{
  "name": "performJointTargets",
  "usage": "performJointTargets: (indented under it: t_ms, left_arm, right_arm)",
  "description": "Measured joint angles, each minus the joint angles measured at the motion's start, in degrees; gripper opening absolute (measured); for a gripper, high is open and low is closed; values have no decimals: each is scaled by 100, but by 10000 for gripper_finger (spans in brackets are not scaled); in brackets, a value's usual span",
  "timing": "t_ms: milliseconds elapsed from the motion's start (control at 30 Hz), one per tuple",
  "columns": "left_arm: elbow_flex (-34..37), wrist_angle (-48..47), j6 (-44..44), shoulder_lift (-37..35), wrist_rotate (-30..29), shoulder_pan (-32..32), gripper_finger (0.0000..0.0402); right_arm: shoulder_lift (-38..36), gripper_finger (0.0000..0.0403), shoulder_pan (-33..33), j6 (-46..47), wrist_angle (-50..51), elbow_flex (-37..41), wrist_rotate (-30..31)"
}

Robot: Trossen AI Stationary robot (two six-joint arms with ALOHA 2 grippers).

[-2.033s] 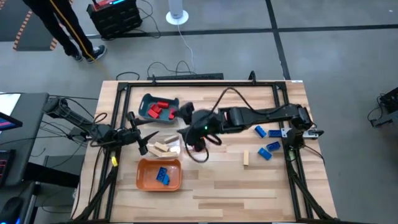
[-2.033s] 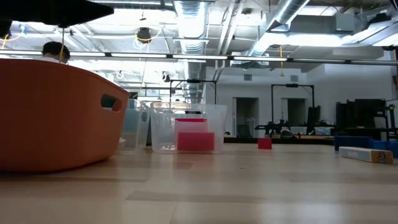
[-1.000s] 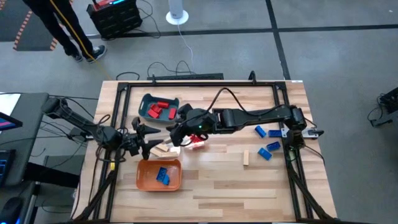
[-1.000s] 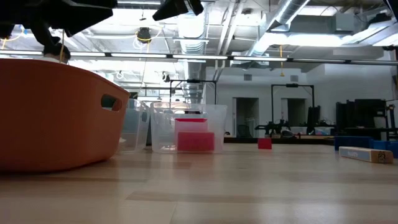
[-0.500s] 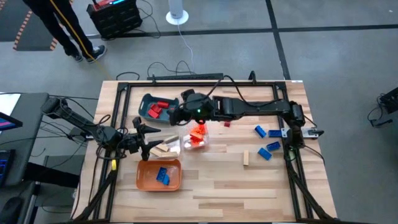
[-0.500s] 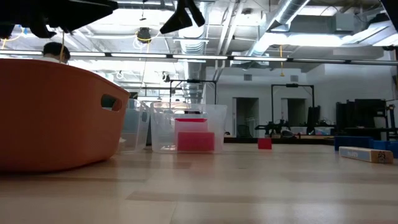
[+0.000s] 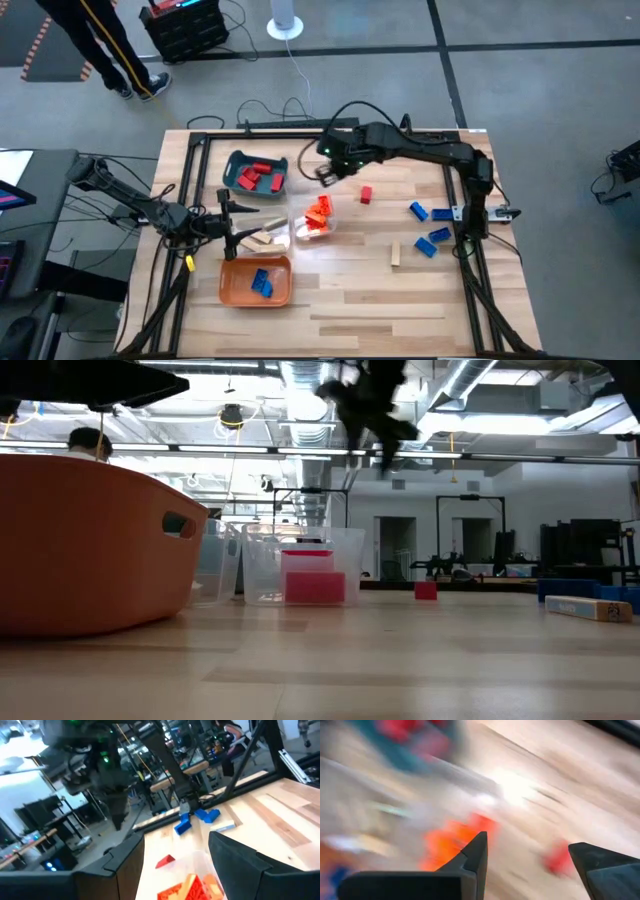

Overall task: Sort blocks
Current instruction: Put the blue game piece into the orange bin

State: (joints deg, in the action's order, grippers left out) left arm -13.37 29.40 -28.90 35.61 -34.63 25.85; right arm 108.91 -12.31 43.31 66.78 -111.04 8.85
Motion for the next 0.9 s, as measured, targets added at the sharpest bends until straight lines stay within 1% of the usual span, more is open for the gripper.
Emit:
performJointTargets:
  t_ms: [67,133,300,400,567,700,900]
  left_arm:
    - [-94,-360,155,-89,45,0,217]
    - [-160,-591,363,-151,240,0,217]
    - [-161,-1080,1088,-164,631,0,217]
    - [-161,-1299,1317,-142,710,0,217]
    - [-161,-1285,1336,-178,715,1,217]
    - [-161,-1328,1374,-194,715,2,217]
    - [-161,-1454,1372,-194,714,4,217]
  right_arm:
    - [86,93,-79,0,833,-7,246]
    - [195,88,-176,123,1481,37,280]
    - [300,90,-209,-214,2317,561,310]
    - [258,97,-235,-284,2327,1120,235]
    - [224,113,-440,-618,2321,1977,-299]
    - [235,142,-633,-754,2321,2735,-488]
    - [233,220,-808,-757,2330,3628,-501]
